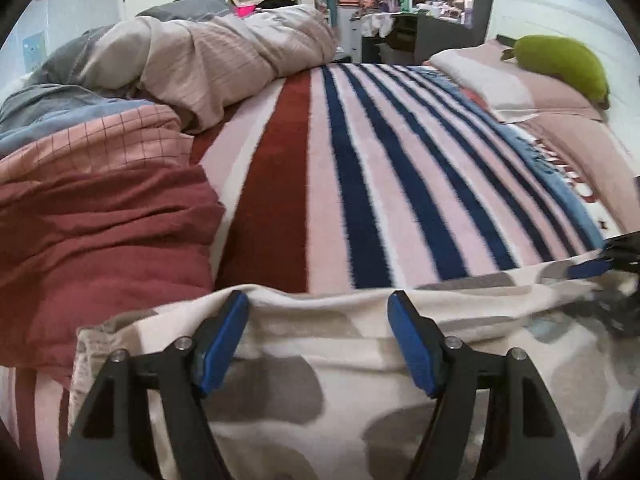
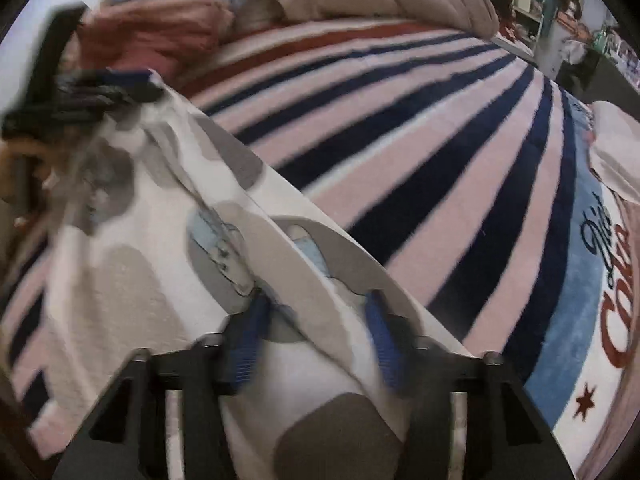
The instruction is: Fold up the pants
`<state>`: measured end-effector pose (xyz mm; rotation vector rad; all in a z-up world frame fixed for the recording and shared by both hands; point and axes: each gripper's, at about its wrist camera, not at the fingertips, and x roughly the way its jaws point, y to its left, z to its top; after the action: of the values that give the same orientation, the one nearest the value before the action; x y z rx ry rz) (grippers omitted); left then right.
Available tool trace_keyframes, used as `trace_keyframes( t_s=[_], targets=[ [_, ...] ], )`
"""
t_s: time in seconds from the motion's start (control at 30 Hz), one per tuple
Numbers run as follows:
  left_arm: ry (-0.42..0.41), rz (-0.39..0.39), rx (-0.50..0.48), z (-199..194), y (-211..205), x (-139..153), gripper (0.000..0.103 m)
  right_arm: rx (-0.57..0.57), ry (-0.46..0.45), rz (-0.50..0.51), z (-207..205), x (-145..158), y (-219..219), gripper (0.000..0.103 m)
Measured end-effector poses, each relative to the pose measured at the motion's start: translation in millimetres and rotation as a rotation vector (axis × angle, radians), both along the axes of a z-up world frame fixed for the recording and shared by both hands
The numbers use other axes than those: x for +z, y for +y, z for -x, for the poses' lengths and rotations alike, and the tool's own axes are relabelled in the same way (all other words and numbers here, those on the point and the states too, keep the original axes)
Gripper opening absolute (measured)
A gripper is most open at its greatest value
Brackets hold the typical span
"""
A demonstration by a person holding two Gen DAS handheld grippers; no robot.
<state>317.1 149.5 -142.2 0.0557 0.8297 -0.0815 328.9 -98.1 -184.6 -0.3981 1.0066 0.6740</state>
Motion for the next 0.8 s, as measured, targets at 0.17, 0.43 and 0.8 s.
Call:
trace_keyframes(
  t_s=[0.17,0.43,0.8],
  targets=[
    [-0.030,0.021,0.000,12.1,-15.9,24.7,0.069,-0.067,-0.105,0.006,-2.4,15.4,-3.3,0.000],
    [-0.061,0.121,-0.101,16.1,-80.6,33.1,0.069,-0.113,-0.094,-0.007,2.0,26.2,-20.6,0.014],
    [-0.083,0.192,-0.182,53.8,-115.9,28.0,0.070,-0.370,-0.147,0.128,117.6,75.4,-158.6,0.057]
  ],
)
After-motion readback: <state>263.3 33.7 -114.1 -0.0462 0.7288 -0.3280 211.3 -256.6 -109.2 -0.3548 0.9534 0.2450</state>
